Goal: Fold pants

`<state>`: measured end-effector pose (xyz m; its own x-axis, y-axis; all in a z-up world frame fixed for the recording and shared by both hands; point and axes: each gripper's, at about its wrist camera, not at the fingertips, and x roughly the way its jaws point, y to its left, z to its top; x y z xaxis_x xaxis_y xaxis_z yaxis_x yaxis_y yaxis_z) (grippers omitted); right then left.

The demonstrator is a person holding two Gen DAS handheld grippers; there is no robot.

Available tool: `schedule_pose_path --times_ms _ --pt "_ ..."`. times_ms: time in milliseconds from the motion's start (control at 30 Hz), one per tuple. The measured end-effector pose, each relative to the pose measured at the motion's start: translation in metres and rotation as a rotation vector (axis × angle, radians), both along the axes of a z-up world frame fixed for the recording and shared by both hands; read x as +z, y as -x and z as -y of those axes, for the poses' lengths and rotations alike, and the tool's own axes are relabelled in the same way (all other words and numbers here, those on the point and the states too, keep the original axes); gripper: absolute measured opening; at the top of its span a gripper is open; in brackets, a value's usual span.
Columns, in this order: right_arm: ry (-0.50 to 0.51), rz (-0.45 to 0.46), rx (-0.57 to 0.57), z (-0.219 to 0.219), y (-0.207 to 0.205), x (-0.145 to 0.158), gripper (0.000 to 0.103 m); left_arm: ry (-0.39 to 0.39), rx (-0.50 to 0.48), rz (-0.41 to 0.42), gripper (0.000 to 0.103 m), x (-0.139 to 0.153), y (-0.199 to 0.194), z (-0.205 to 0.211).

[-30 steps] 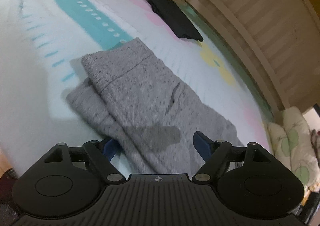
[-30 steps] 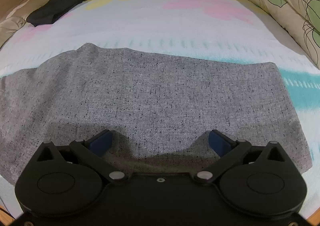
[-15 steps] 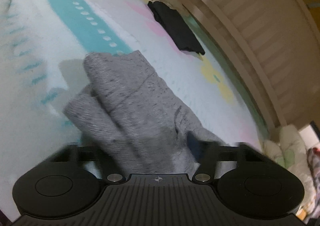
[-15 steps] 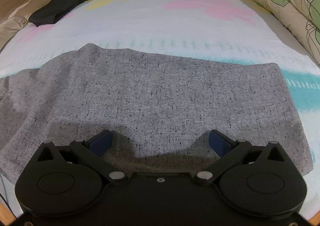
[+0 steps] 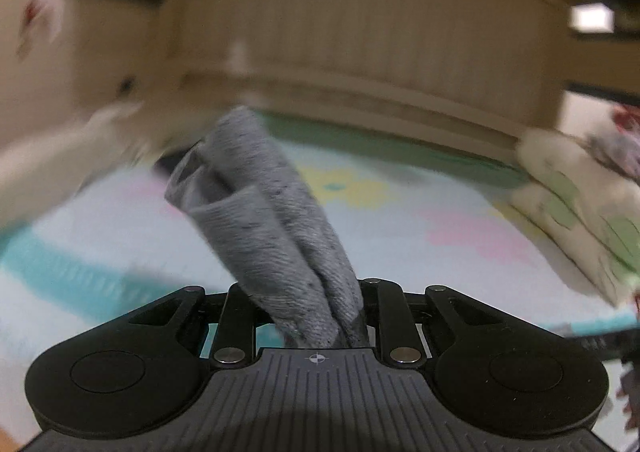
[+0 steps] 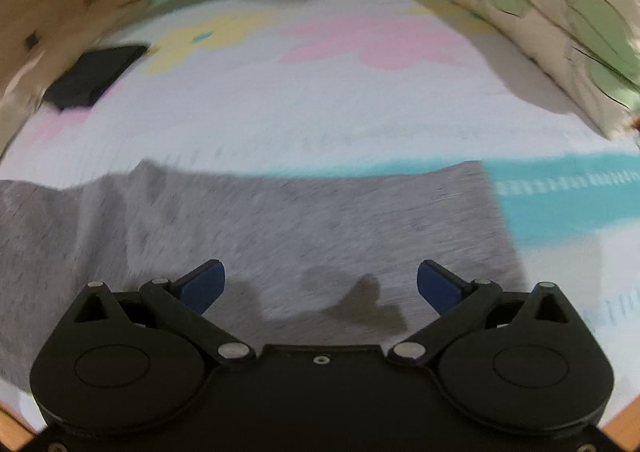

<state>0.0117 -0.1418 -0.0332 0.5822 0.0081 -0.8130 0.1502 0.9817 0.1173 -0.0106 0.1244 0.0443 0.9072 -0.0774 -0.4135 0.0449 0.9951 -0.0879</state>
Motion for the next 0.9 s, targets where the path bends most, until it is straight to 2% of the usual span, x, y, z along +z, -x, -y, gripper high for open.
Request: schedule_pose_path --times_ms 100,167,233,333,433,500,567,667,800,833,900 --pt "-0.025 0.016 -0.08 0.03 0.001 0.012 0.102 -0.102 -0.103 0.028 0.021 0.01 0.002 0.061" --pt "-0.029 0.037 -0.139 0.052 0.005 0.02 0.102 -0.145 -0.184 0.028 0.021 0.003 0.003 0.102" --pt "-0.032 0.067 -0.215 0.078 0.009 0.028 0.102 -0.161 -0.262 -0.009 0.021 -0.012 0.002 0.142" --pt "-0.03 0.1 -0.332 0.116 0.016 0.036 0.102 -0.195 -0.388 -0.129 0.023 -0.05 -0.011 0.202" --pt "-0.004 0.117 -0.427 0.147 0.023 0.042 0.102 -0.282 -0.478 -0.294 0.027 -0.096 -0.024 0.255" --pt "0.019 0.127 -0.456 0.16 0.028 0.045 0.102 -0.36 -0.481 -0.269 0.031 -0.108 -0.014 0.273" --pt "0.045 0.14 -0.472 0.167 0.031 0.048 0.102 -0.401 -0.493 -0.232 0.032 -0.106 -0.006 0.278" --pt "0.047 0.161 -0.475 0.172 0.035 0.051 0.102 -0.371 -0.524 -0.223 0.033 -0.096 -0.003 0.272" --pt "0.028 0.163 -0.432 0.173 0.035 0.053 0.102 -0.199 -0.649 -0.224 0.037 -0.082 -0.005 0.255" --pt "0.024 0.165 -0.422 0.173 0.036 0.053 0.102 -0.173 -0.688 -0.224 0.041 -0.078 -0.002 0.249" --pt "0.025 0.173 -0.405 0.171 0.037 0.057 0.102 -0.126 -0.778 -0.213 0.041 -0.073 0.004 0.237"
